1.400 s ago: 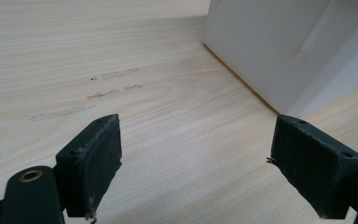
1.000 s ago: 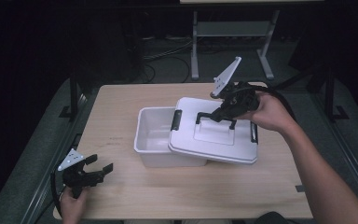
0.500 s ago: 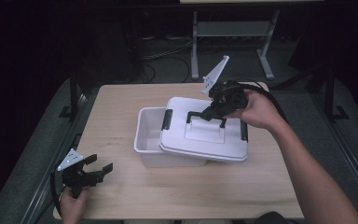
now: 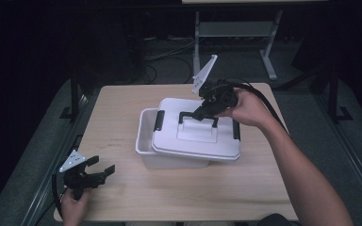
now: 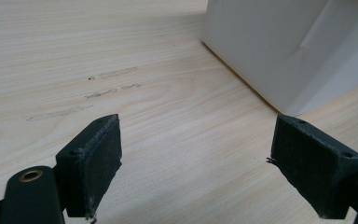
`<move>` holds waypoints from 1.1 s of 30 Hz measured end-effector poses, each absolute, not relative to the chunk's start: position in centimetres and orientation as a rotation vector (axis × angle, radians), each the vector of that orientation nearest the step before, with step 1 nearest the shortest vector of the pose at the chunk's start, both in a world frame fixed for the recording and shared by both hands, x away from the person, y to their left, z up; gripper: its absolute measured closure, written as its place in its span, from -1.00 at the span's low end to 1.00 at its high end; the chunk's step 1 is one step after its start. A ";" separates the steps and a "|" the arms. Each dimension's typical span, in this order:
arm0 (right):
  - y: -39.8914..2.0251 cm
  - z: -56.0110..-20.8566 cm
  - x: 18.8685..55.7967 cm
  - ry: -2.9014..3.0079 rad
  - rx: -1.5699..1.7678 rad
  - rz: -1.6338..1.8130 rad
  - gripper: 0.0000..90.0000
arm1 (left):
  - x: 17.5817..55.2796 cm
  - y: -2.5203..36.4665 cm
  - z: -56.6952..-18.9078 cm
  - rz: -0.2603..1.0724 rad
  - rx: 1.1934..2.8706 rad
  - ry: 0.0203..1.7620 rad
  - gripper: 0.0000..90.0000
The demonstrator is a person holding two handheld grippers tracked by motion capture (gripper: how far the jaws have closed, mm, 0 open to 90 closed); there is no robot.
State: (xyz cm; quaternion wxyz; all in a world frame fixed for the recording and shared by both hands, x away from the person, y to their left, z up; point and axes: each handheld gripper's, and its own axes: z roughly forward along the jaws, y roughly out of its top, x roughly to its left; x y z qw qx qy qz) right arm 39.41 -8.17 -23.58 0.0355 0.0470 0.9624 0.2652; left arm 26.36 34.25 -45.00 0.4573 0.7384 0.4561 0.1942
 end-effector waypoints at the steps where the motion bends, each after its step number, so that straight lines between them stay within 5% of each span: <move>1: -8.2 -23.6 39.4 2.957 0.145 0.815 0.88 | 26.4 34.2 -45.0 0.478 1.821 1.124 -0.66; 33: -2.8 -25.1 41.5 3.022 0.053 0.806 0.88 | 26.4 34.4 -45.0 0.479 1.812 1.124 -0.66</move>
